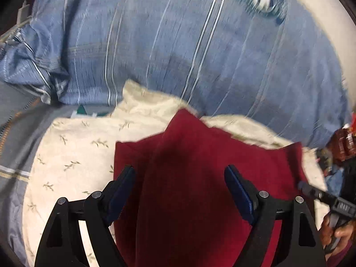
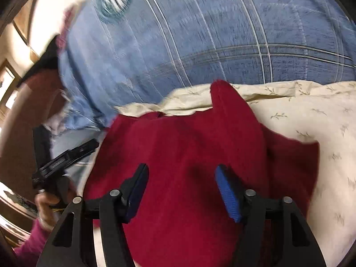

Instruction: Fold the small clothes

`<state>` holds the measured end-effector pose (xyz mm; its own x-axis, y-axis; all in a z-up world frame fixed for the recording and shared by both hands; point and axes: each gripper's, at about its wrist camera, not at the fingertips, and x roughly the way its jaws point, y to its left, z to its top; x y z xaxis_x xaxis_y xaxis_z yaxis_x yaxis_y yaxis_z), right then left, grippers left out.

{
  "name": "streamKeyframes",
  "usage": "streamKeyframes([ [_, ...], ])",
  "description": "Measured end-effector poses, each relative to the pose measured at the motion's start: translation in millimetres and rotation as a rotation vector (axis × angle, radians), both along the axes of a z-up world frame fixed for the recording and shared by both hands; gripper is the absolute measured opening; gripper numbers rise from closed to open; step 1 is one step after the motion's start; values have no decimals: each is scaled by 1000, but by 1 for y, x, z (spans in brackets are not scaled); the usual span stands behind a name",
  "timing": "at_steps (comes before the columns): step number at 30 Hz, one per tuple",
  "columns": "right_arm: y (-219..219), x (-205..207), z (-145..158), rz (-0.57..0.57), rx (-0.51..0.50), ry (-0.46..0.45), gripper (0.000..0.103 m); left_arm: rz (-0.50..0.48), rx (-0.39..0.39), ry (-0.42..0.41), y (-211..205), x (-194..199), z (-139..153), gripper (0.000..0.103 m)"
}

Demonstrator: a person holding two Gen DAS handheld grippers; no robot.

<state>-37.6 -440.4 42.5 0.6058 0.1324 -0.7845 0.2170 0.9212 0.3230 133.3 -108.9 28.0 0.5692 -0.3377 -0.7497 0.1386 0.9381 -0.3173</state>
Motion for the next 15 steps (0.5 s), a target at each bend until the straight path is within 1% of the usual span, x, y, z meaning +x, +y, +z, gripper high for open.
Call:
streamKeyframes([
  [1,-6,8,-5,-52,-94,27,63,8,21,16,-2,4,-5,81],
  [2,-15,12,-9,-96,-146,40,63,11,34,33,-4,9,-12,81],
  [3,-26,14,-13,-138,-170,45,60,14,40,42,-7,14,-15,81],
  [4,-41,14,-17,-177,-155,46,59,14,45,48,-8,17,-18,81],
  [6,-63,8,-22,-219,-56,39,53,13,44,39,-8,18,-16,81],
  [7,-68,3,-20,-224,-25,26,52,10,43,35,-9,16,-14,81],
  [8,-71,-4,-14,-228,-18,11,53,6,41,29,-8,13,-10,81],
  [9,-71,-10,-9,-231,-28,3,59,4,40,23,-7,9,-6,81],
  [11,-67,-30,9,-264,-76,-10,64,6,37,9,-1,-4,1,81],
  [13,-61,-50,21,-247,-74,-44,64,-1,25,-10,10,-23,8,82],
  [15,-49,-69,29,-208,-58,-46,64,4,32,-27,21,-42,13,82],
])
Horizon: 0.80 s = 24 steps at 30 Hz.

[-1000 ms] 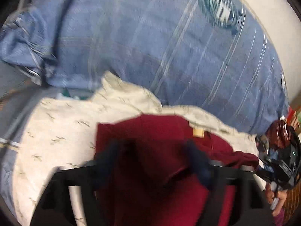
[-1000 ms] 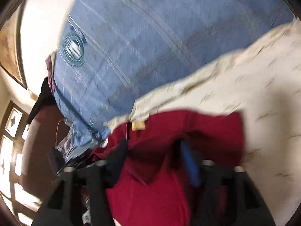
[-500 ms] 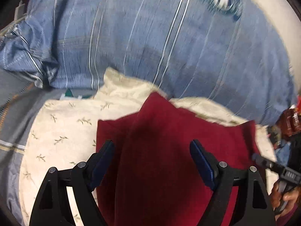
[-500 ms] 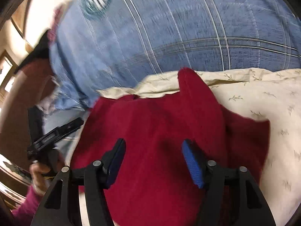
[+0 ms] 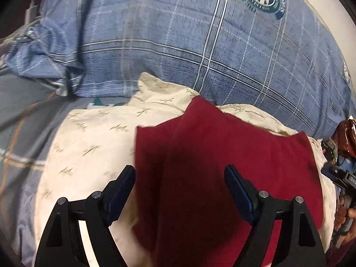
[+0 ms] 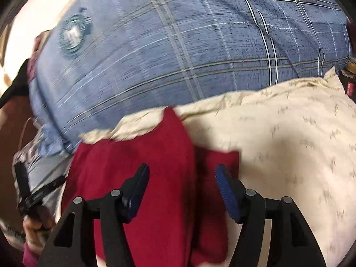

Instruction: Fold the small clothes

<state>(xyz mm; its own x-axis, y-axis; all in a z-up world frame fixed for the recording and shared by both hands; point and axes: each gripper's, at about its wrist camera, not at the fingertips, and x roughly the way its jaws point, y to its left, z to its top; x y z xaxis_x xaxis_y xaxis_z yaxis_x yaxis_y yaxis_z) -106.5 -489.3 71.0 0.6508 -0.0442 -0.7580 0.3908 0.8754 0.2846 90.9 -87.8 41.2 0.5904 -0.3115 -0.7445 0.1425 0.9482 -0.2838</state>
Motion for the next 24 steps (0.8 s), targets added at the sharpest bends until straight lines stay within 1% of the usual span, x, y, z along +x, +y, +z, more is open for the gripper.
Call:
streamKeyframes([
  [2,19,-14,-2,32,-31,26,64,10,-1,-16,10,-19,4,82],
  [4,35,-18,-15,67,-94,80,53,33,-1,-16,19,-37,2,82],
  [5,42,-17,-23,81,-132,112,21,44,0,-9,24,-46,1,82],
  [6,47,-16,-32,93,-171,152,8,55,-3,3,28,-55,-2,82],
  [7,47,-17,-34,101,-180,155,9,61,-8,13,30,-62,-3,82],
  [8,47,-22,-33,99,-192,133,8,66,-17,23,32,-68,-5,82],
  [10,46,-27,-31,81,-210,123,8,77,-30,30,38,-80,-8,82],
  [12,45,-28,-34,58,-196,129,8,82,-6,19,38,-85,-11,82],
  [14,52,-28,-30,42,-220,149,9,80,14,8,38,-87,-14,82],
  [15,56,-29,-24,19,-231,148,16,75,6,0,38,-88,-17,82],
  [16,59,-30,-17,-13,-225,129,19,73,-4,-4,39,-88,-19,82],
  [18,66,-32,-6,-25,-189,88,45,70,-21,2,39,-83,-27,82],
  [20,81,-24,0,12,-180,63,49,67,-15,2,39,-79,-30,83],
  [22,102,-11,1,70,-202,63,49,60,1,-15,36,-78,-29,82],
  [24,124,7,-6,131,-210,76,49,55,14,-27,34,-78,-28,82],
])
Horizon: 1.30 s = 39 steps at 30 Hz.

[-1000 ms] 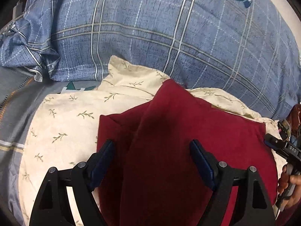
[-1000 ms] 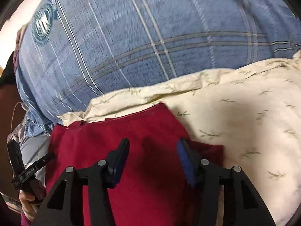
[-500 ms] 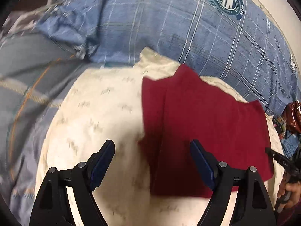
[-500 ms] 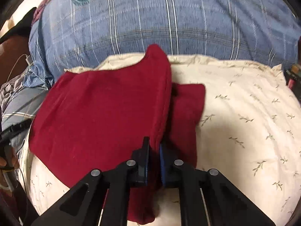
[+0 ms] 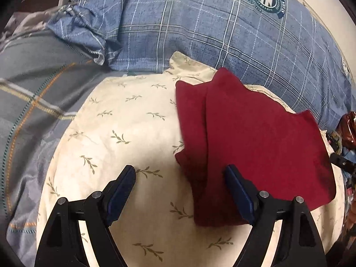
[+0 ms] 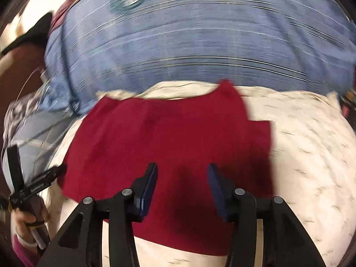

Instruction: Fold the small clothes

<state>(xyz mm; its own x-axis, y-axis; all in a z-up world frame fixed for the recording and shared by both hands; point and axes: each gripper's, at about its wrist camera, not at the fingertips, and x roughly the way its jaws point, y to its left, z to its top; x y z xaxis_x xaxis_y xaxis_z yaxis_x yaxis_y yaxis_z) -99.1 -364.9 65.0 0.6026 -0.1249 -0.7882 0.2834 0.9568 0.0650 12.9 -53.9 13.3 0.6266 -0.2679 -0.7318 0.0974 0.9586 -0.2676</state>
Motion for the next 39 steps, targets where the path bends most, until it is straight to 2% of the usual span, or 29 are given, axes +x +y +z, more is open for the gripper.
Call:
streamKeyframes([
  [7,51,40,-26,99,5,49,48,-10,4,-24,-1,-4,6,82],
  [12,57,48,-47,113,21,100,48,-6,-11,-66,1,-9,15,82],
  [15,53,47,-47,121,53,103,52,-21,-48,-99,2,-13,22,82],
  [18,50,52,-42,132,117,116,57,-43,-44,-132,0,-17,26,82],
  [24,59,77,-34,169,199,73,57,-58,-23,-87,-9,-8,14,82],
  [30,87,125,-34,242,142,77,57,-77,16,-53,-24,6,6,82],
  [34,103,161,-33,307,102,45,57,-82,5,-41,-27,12,4,82],
  [36,112,181,-39,351,51,31,55,-86,0,-39,-27,14,3,82],
  [39,116,208,-56,360,4,61,55,-88,-11,-24,-27,19,-1,82],
])
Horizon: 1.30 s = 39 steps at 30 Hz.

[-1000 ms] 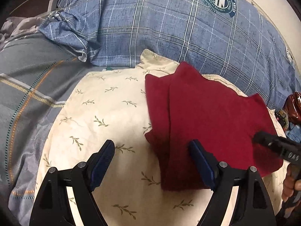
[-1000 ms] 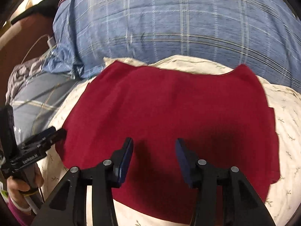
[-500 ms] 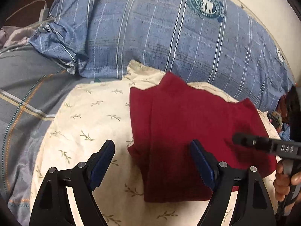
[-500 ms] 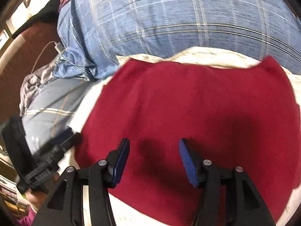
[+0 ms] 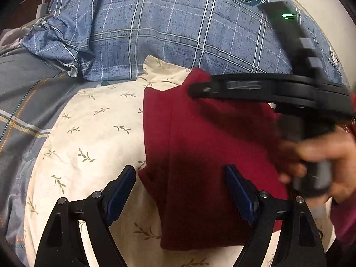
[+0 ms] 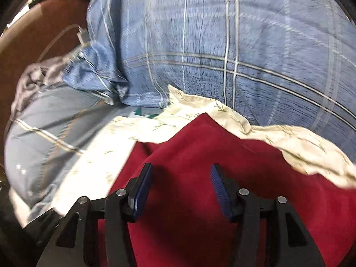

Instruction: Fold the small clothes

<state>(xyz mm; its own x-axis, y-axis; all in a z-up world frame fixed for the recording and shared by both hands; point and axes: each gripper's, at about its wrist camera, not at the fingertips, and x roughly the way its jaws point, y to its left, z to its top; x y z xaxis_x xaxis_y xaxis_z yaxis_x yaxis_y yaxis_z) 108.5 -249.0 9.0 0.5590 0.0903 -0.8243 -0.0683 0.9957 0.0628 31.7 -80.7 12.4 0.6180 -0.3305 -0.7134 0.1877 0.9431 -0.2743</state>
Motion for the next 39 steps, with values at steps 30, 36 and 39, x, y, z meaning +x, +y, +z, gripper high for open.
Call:
streamKeyframes([
  [30,-25,14,-30,-25,191,-15,69,37,-36,15,13,-7,6,83],
  [36,-14,13,-18,-67,122,57,69,57,-125,64,29,-10,4,83],
  [39,-9,5,-11,-74,160,84,69,64,-114,60,27,-8,3,83],
])
